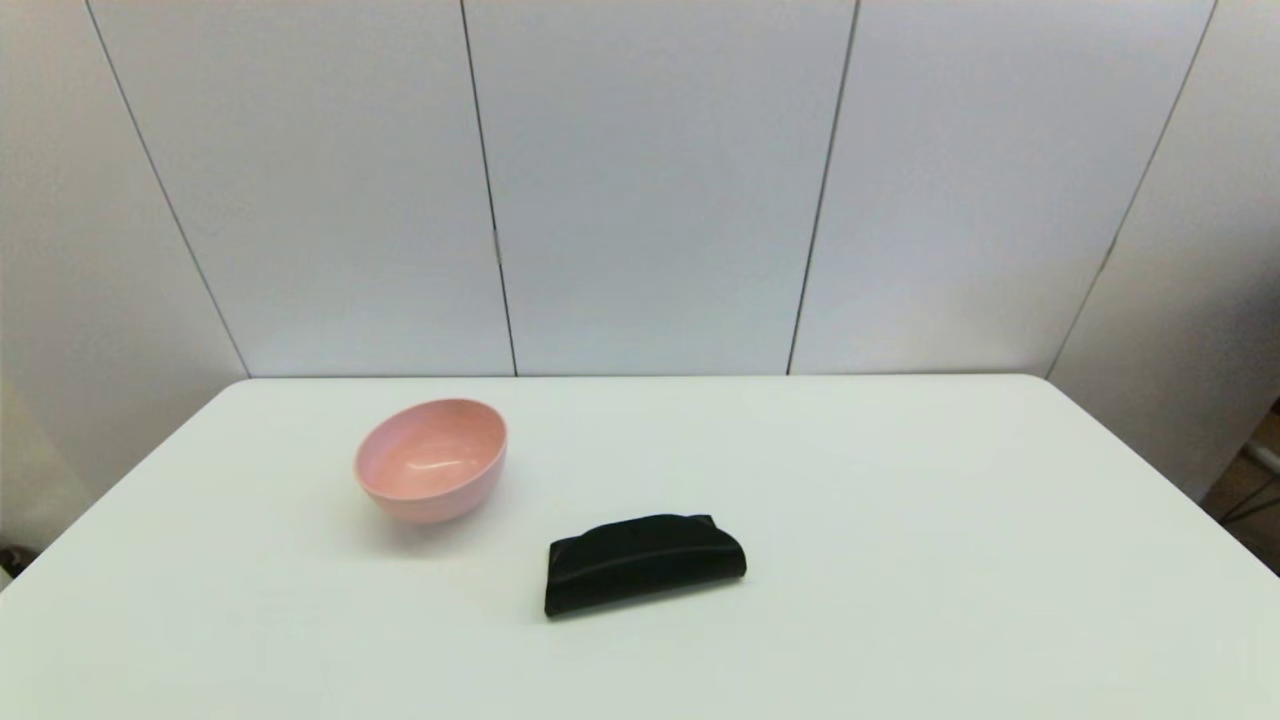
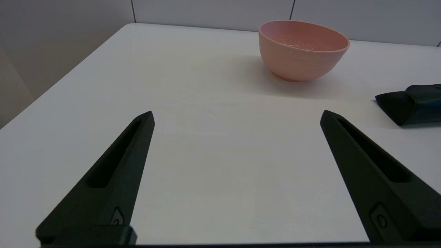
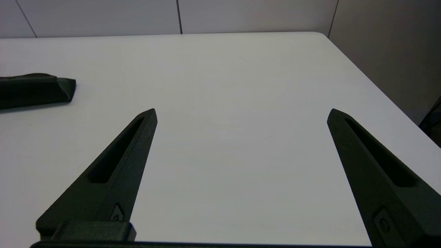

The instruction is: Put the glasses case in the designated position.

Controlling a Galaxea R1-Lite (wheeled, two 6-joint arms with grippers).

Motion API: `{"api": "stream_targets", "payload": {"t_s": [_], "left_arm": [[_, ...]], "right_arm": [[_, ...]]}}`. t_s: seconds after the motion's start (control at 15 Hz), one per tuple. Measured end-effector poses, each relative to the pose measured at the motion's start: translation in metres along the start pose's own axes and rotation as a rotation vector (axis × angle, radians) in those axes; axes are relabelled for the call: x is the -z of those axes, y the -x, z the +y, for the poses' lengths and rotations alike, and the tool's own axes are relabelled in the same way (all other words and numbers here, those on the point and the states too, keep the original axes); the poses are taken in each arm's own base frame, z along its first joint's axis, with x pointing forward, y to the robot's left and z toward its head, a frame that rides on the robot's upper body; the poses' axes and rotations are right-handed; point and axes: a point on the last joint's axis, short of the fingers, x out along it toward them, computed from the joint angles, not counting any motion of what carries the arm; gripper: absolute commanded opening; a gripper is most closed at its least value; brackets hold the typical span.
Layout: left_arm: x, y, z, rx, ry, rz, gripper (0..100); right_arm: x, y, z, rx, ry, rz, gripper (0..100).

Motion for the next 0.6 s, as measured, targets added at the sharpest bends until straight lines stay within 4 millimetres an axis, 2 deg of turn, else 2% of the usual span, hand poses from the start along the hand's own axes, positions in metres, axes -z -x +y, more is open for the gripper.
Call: {"api": "stream_targets", "payload": {"t_s": [0.6], "left_arm": [[0.0005, -0.0007, 0.0002, 0.009, -0.022, 0.022, 100]], "right_arm": [[0.0000, 0.0000, 0.0000, 0.000, -0.001, 0.000, 100]]}}
